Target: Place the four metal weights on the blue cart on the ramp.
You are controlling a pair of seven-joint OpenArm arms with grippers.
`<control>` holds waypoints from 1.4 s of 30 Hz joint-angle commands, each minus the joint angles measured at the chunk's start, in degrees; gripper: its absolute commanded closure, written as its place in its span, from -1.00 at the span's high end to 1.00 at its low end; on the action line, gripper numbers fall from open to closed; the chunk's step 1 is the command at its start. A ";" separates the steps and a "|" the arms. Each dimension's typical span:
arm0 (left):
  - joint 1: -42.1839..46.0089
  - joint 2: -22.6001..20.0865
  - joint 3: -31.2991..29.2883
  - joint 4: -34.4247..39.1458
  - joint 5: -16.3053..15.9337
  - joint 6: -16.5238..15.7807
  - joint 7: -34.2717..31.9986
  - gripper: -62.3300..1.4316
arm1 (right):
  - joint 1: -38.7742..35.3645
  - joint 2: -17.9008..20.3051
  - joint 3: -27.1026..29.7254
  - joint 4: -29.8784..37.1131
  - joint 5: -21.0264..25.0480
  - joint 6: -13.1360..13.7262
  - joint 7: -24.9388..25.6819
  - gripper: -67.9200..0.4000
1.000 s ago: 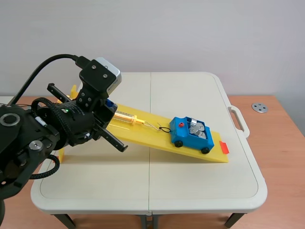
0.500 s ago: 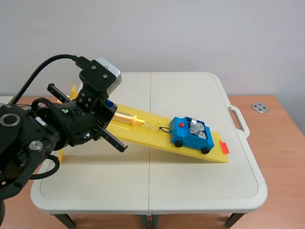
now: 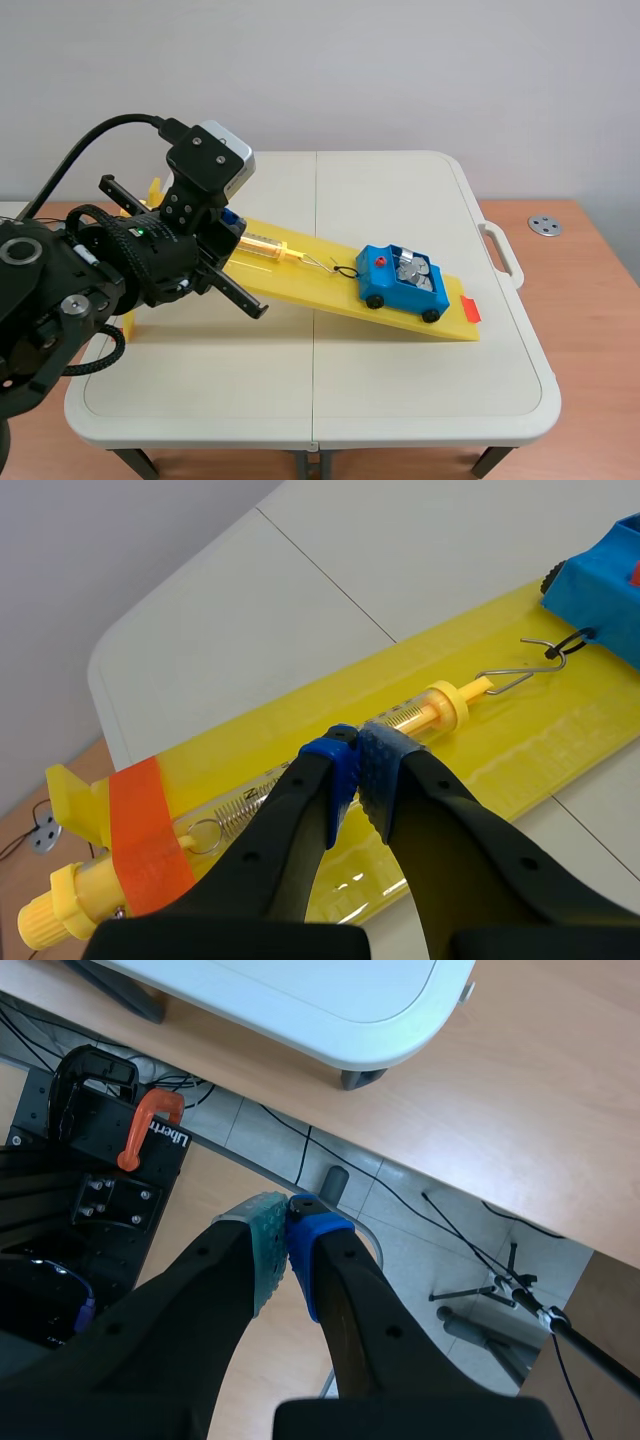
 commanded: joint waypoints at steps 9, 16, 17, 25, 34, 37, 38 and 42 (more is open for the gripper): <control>5.29 0.72 -1.29 16.44 -9.46 1.22 3.39 -0.84 | 6.58 2.51 0.87 5.03 1.70 1.73 8.33 -0.97; 17.73 -2.58 -1.29 27.04 -12.87 0.22 7.98 -0.54 | 13.25 2.49 0.79 5.03 1.79 1.75 9.70 -0.69; 19.61 -3.02 -1.29 28.30 -12.87 0.22 7.98 -0.42 | 14.10 2.49 0.72 5.03 1.88 1.75 9.79 -0.61; 30.45 -3.85 -1.95 35.93 -12.90 0.31 6.32 0.79 | 19.65 -0.20 -0.13 5.03 2.38 1.73 11.93 0.56; 33.44 -3.82 -1.95 36.92 -14.38 3.37 2.93 1.00 | 20.06 -2.27 -4.94 5.01 1.20 -0.26 13.97 0.95; 33.42 -3.82 -1.95 36.92 -14.38 4.00 1.64 1.00 | 20.06 -2.27 -6.64 5.01 0.04 -0.46 15.45 0.95; 33.42 -3.82 -1.95 36.89 -14.38 4.00 1.20 1.00 | 20.06 -2.27 -7.13 5.01 -0.22 -0.48 15.52 0.95; 33.27 -3.82 -1.95 36.89 -14.38 3.98 0.52 1.00 | 20.06 -2.25 -8.76 5.01 -1.38 -1.62 15.72 0.95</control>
